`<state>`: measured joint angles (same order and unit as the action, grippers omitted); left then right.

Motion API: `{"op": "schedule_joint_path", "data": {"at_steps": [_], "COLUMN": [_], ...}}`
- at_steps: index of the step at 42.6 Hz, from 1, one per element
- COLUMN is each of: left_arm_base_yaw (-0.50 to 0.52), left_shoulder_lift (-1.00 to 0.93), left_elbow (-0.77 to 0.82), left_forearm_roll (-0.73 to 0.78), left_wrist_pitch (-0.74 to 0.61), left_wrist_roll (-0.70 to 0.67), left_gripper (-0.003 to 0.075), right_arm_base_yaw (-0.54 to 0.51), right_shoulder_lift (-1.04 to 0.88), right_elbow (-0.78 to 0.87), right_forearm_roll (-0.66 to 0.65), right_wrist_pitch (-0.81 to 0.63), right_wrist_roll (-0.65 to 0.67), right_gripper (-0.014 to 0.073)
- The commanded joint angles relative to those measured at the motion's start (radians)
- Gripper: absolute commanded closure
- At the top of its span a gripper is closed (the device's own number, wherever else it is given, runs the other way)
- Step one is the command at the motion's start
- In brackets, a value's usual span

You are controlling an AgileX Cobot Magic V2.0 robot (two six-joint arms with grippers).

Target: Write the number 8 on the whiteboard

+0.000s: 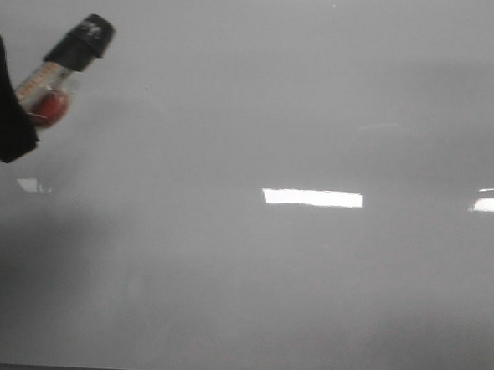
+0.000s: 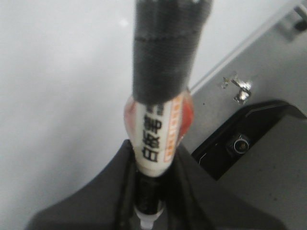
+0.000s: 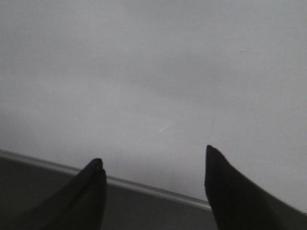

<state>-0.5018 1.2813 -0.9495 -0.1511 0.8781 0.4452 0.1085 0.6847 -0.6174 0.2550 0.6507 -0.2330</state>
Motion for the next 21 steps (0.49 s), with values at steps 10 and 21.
{"op": "schedule_joint_path", "data": {"at_steps": [10,21], "left_arm_base_yaw": [-0.273,-0.38], "left_shoulder_lift": [-0.02,-0.02], "left_elbow": [-0.096,-0.098], "left_forearm_roll": [-0.019,-0.019], "left_wrist_pitch": [0.002,-0.009], "left_wrist_roll": [0.131,0.223], "left_gripper": [0.0741,0.0741], "right_arm_base_yaw": [0.241,0.461], "right_shoulder_lift": [0.222,0.369], "right_elbow": [-0.225,-0.334], "right_forearm_roll": [0.267,0.416], "right_wrist_pitch": [0.169,0.132], "right_wrist_roll": [-0.409,-0.711], "right_gripper": [0.0125,0.008]}}
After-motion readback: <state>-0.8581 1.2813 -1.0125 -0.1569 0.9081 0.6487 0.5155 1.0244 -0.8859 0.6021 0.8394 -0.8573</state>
